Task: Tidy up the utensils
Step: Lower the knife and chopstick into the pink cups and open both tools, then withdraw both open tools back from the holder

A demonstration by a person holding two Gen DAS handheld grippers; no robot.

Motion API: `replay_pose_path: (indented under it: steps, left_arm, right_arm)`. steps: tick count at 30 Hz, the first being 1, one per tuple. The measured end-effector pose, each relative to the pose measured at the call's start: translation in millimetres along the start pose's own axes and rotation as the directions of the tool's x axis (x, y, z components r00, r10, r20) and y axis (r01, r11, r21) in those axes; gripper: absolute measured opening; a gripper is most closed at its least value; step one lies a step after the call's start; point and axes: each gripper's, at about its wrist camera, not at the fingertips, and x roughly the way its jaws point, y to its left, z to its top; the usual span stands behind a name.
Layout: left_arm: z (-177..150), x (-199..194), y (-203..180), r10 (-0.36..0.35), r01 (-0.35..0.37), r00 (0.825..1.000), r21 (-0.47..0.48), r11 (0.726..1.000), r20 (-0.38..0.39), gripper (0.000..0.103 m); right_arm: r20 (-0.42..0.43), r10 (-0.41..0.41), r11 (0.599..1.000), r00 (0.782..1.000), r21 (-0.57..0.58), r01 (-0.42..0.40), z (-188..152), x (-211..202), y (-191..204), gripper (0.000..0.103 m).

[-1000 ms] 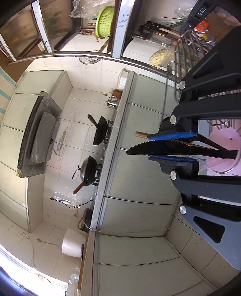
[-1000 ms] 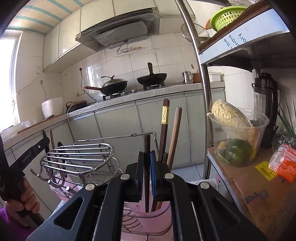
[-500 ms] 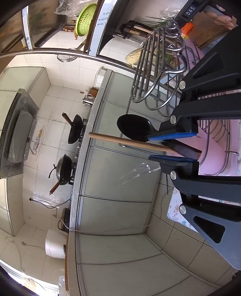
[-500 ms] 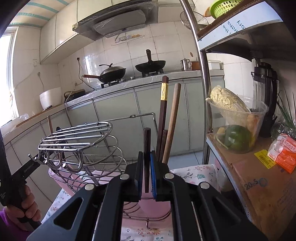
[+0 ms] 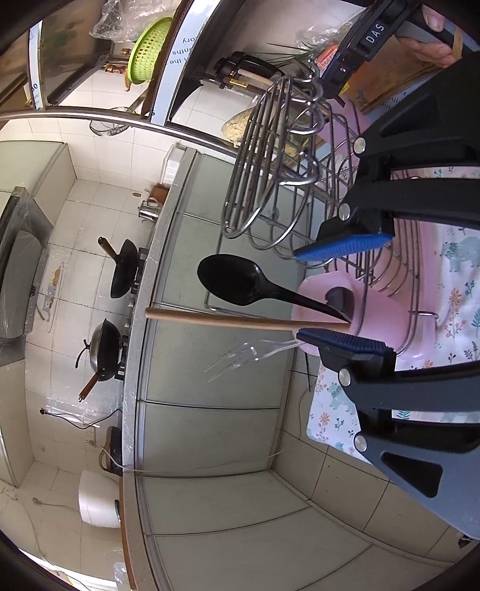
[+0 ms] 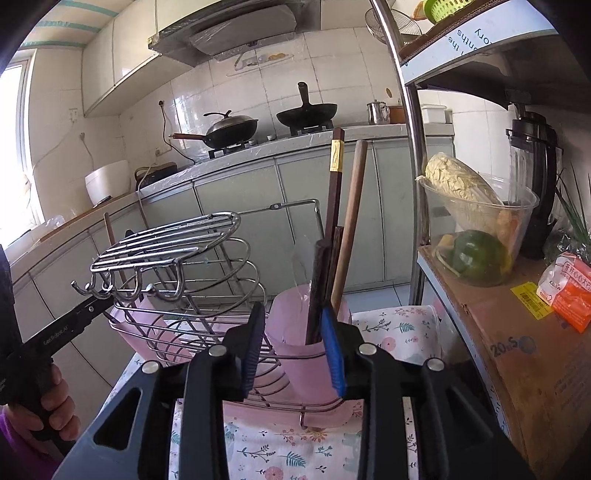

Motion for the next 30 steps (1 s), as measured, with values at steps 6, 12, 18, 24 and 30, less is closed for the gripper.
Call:
replay_pose_path:
  steps: [6, 12, 18, 24, 30]
  left_arm:
    - [-5.0, -10.9, -5.3, -0.004, 0.004, 1.0, 0.022, 1.0, -0.012, 0.043]
    - [-10.3, -16.8, -10.6, -0.009, 0.011, 0.999, 0.045, 0.999, -0.035, 0.044]
    - [-17.1, -16.3, -16.1, -0.008, 0.013, 0.997, 0.063, 0.998, -0.083, 0.044]
    - [-24.4, -18.1, -22.5, -0.013, 0.024, 0.992, 0.092, 0.995, -0.124, 0.044]
    - [-31.0, -28.6, -31.1, -0.015, 0.033, 0.991, 0.133, 0.991, -0.135, 0.044]
  right_arm:
    - [-0.006, 0.01, 1.0, 1.0, -0.003, -0.01, -6.0, -8.6, 2.7, 0.03]
    - [-0.022, 0.017, 1.0, 1.0, -0.002, -0.017, -13.7, -13.4, 3.9, 0.03]
    - [-0.054, 0.023, 1.0, 0.998, 0.002, -0.023, -22.1, -14.0, 5.6, 0.03]
    - [-0.088, 0.02, 0.999, 0.996, -0.025, -0.022, -32.0, -15.2, 15.3, 0.03]
    - [-0.109, 0.009, 0.999, 0.994, -0.043, -0.013, -40.8, -17.9, 25.2, 0.03]
